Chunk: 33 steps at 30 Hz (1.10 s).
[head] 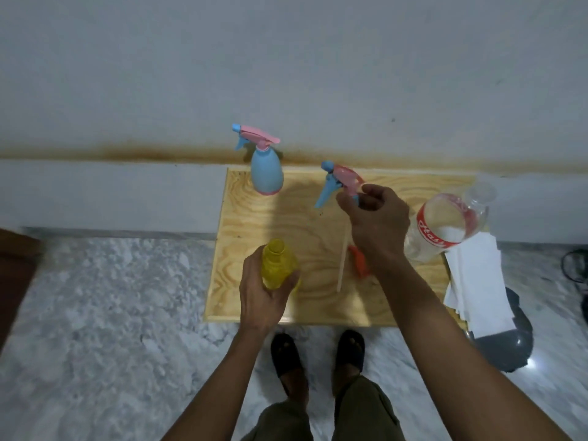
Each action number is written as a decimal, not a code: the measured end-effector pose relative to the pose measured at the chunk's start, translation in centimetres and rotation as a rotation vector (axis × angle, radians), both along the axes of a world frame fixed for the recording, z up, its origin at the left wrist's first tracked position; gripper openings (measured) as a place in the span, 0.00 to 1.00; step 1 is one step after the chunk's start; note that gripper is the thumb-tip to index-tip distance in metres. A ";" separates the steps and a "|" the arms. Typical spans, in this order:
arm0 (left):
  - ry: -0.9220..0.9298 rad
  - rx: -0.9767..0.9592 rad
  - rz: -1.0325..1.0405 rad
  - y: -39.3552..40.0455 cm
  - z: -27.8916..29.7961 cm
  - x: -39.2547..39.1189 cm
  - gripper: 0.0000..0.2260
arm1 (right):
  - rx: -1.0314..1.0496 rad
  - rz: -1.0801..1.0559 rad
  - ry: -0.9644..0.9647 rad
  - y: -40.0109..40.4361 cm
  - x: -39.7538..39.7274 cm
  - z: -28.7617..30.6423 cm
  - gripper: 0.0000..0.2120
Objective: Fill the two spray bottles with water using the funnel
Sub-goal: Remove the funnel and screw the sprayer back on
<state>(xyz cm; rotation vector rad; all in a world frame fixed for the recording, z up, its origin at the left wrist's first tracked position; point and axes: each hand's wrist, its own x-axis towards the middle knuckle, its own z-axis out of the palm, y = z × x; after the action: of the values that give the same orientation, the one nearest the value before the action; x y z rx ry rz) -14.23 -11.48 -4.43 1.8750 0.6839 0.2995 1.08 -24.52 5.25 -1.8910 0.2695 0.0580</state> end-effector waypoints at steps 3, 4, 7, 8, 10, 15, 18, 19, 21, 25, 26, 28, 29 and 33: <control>-0.062 0.034 -0.001 0.5 2.5 0.5 0.29 | 0.328 -0.036 -0.097 -0.3 1.1 5.0 0.16; -0.077 0.047 -0.005 0.5 3.3 0.8 0.29 | 0.431 -0.026 -0.133 -0.2 1.3 6.7 0.15; -0.131 0.054 -0.036 0.8 5.7 2.1 0.25 | 0.677 0.019 -0.204 0.3 1.4 12.3 0.13; -0.148 0.059 -0.052 1.0 6.5 2.6 0.23 | 0.723 0.043 -0.230 0.5 1.2 14.2 0.11; -0.197 0.073 -0.074 1.0 8.5 3.5 0.20 | 0.767 0.096 -0.280 1.0 0.7 17.4 0.07; -0.243 0.091 -0.127 1.0 11.9 5.4 0.25 | 0.707 0.185 -0.412 2.2 -0.1 21.0 0.09; -0.231 0.103 -0.150 1.2 12.4 6.0 0.27 | 0.663 0.190 -0.440 2.7 -0.1 21.0 0.11; -0.234 0.112 -0.152 1.2 12.6 6.1 0.27 | 0.646 0.194 -0.451 2.8 0.0 20.7 0.11; -0.237 0.126 -0.160 1.2 12.8 6.1 0.26 | 0.611 0.202 -0.469 3.1 0.1 20.1 0.11; -0.240 0.109 -0.184 1.4 13.1 6.3 0.28 | 0.551 0.262 -0.438 3.5 0.4 17.8 0.09; -0.249 0.102 -0.194 1.4 13.2 6.4 0.27 | 0.526 0.281 -0.415 3.6 0.3 17.0 0.09; -0.271 0.074 -0.205 1.3 13.7 6.6 0.26 | 0.451 0.312 -0.366 3.8 0.0 15.4 0.11; -0.279 0.064 -0.208 1.3 13.9 6.7 0.27 | 0.421 0.323 -0.342 3.9 -0.2 14.7 0.11; -0.287 0.088 -0.215 1.0 15.2 7.1 0.27 | 0.428 0.331 -0.233 4.0 -0.9 13.0 0.13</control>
<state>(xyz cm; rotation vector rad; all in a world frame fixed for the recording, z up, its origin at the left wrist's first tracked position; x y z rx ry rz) -7.13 -10.50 10.79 1.9200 0.2768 0.4537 0.21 -20.51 18.29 -1.4808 -0.2047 0.1085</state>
